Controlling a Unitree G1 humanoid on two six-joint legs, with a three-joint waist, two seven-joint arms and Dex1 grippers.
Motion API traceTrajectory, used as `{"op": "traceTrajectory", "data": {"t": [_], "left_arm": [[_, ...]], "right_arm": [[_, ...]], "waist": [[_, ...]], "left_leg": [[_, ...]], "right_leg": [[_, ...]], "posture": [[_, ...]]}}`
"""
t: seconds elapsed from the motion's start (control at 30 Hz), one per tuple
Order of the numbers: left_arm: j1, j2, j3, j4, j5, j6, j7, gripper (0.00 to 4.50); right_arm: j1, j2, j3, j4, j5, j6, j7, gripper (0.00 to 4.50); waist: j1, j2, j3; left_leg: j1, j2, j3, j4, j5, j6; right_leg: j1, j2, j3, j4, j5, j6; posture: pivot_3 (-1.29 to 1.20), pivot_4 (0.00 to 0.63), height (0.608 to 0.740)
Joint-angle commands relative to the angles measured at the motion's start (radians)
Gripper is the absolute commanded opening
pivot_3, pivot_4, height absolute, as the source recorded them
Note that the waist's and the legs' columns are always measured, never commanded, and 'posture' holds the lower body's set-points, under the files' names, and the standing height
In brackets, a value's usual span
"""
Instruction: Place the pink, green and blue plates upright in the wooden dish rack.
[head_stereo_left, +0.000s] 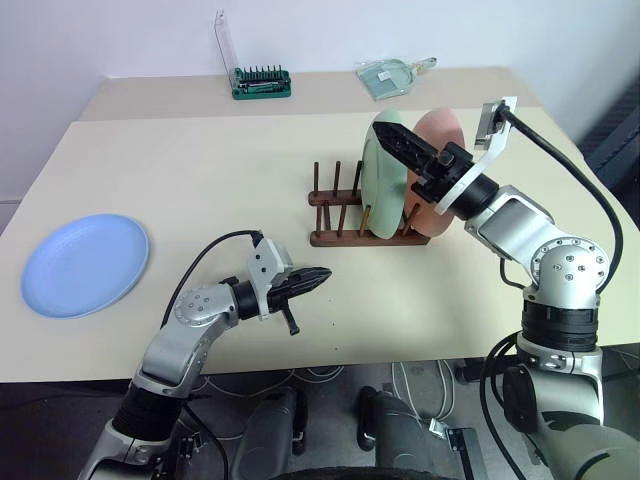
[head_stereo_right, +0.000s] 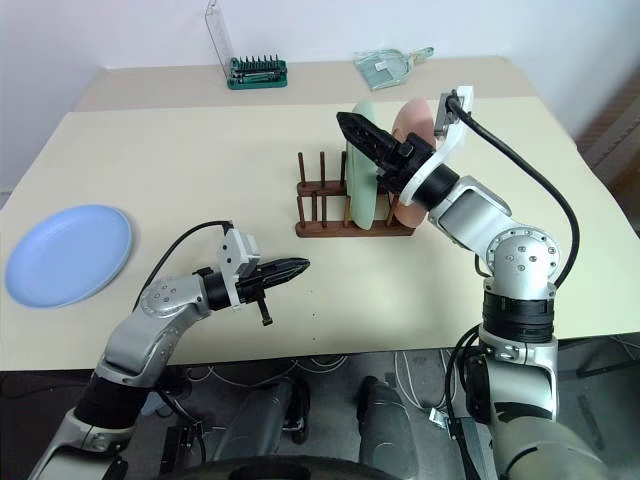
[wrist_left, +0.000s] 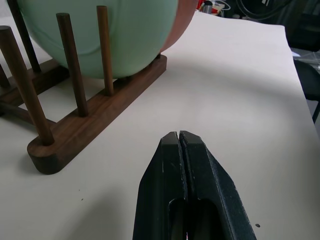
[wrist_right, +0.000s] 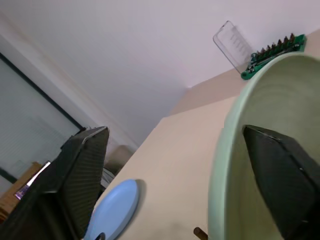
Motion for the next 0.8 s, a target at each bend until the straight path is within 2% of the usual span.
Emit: {"op": "traceTrajectory", "data": {"t": [0.03, 0.2, 0.33, 0.67, 0.77, 0.8], "left_arm": [[-0.001, -0.002, 0.007, -0.025, -0.008, -0.018, -0.002, 0.00], [0.000, -0.002, 0.006, -0.029, -0.006, -0.017, -0.001, 0.00], [-0.005, -0.010, 0.023, -0.031, -0.011, -0.016, 0.019, 0.00], [0.006, -0.006, 0.026, -0.035, -0.002, -0.023, 0.037, 0.00], [0.014, 0.001, 0.085, -0.052, -0.023, -0.019, 0.071, 0.00], [0.003, -0.002, 0.151, -0.043, 0.000, 0.002, 0.160, 0.00]], "right_arm": [[-0.047, -0.029, -0.042, -0.066, 0.003, -0.002, -0.005, 4.45], [-0.074, -0.069, -0.039, -0.101, -0.026, 0.003, 0.003, 4.45], [-0.080, -0.128, -0.028, -0.145, -0.108, -0.012, 0.077, 4.45], [-0.062, -0.129, -0.017, -0.128, -0.202, -0.017, 0.150, 4.45], [-0.086, -0.187, 0.021, -0.147, -0.338, -0.080, 0.257, 4.45], [-0.094, -0.247, 0.075, -0.171, -0.436, -0.125, 0.339, 4.45]], "waist": [[0.000, 0.000, 0.000], [0.001, 0.000, 0.000], [0.002, 0.000, 0.000], [0.001, 0.000, 0.000], [0.002, 0.000, 0.000], [0.002, 0.000, 0.000]], "left_leg": [[0.000, 0.000, 0.000, 0.000, 0.000, 0.000], [0.000, 0.000, 0.000, 0.000, 0.000, 0.000], [-0.001, 0.000, 0.000, 0.000, 0.000, 0.000], [-0.001, 0.000, 0.001, 0.000, 0.000, 0.000], [-0.001, 0.000, 0.001, 0.000, 0.000, 0.000], [-0.001, 0.000, 0.001, 0.000, 0.000, 0.000]], "right_leg": [[0.000, 0.000, 0.000, 0.000, 0.000, 0.000], [0.000, 0.000, 0.000, 0.000, 0.000, 0.000], [-0.001, 0.000, 0.000, 0.000, 0.000, 0.000], [-0.001, 0.000, 0.000, 0.000, 0.000, 0.000], [-0.001, 0.000, 0.000, 0.000, 0.000, 0.000], [-0.001, 0.000, 0.000, 0.000, 0.000, 0.000]], "posture": [[0.00, 0.150, 0.740], [0.00, 0.150, 0.740], [0.00, 0.150, 0.740], [0.00, 0.150, 0.740], [0.00, 0.150, 0.740], [0.00, 0.150, 0.740]]}}
